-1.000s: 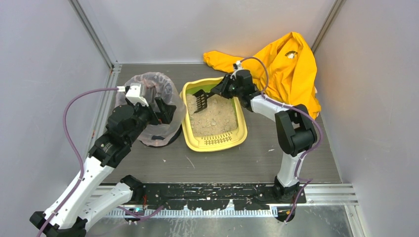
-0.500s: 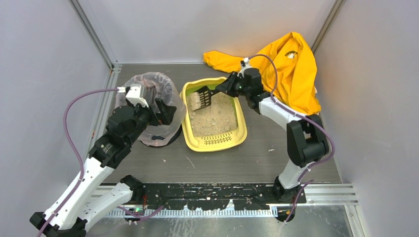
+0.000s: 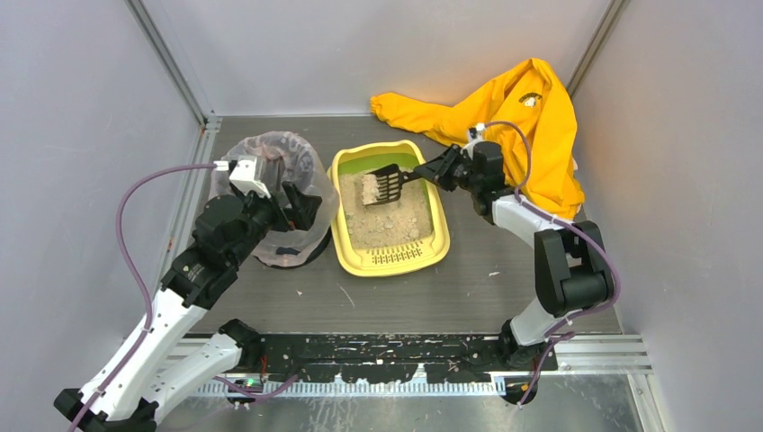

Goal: Clean the litter box

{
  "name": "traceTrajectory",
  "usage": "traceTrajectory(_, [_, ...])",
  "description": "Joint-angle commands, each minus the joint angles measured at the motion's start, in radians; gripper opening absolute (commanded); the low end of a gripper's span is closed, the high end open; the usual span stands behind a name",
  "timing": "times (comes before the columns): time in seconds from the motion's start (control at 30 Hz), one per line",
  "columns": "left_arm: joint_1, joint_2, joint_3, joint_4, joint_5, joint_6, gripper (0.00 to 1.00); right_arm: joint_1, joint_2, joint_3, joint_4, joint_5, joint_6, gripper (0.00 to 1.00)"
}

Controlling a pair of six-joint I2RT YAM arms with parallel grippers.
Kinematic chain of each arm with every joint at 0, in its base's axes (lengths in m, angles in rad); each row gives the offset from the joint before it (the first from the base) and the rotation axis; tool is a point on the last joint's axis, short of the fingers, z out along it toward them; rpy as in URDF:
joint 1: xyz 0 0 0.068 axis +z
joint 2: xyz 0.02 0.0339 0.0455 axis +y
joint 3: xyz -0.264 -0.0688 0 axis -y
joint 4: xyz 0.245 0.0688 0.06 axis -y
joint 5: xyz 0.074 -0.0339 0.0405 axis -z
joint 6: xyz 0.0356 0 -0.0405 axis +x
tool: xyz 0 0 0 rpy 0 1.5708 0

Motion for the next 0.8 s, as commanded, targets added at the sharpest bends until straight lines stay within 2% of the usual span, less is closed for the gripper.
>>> traceTrajectory(0.0, [-0.003, -0.019, 0.002, 0.050, 0.018, -0.011, 1.00, -0.060, -0.062, -0.072, 0.235, -0.113, 0.156, 0.01])
traceTrajectory(0.23, [-0.003, -0.013, -0.005, 0.058, 0.031, -0.021, 1.00, -0.136, -0.113, -0.159, 0.400, -0.186, 0.325, 0.01])
traceTrajectory(0.37, [-0.002, 0.007, 0.005, 0.057, 0.061, -0.031, 1.00, -0.154, -0.110, -0.181, 0.449, -0.206, 0.368, 0.01])
traceTrajectory(0.6, [-0.003, 0.009, 0.011, 0.057, 0.070, -0.040, 1.00, -0.200, -0.042, -0.258, 0.723, -0.255, 0.576, 0.01])
traceTrajectory(0.77, [-0.003, 0.007, 0.008, 0.058, 0.072, -0.044, 1.00, -0.201, -0.034, -0.285, 0.730, -0.248, 0.599, 0.01])
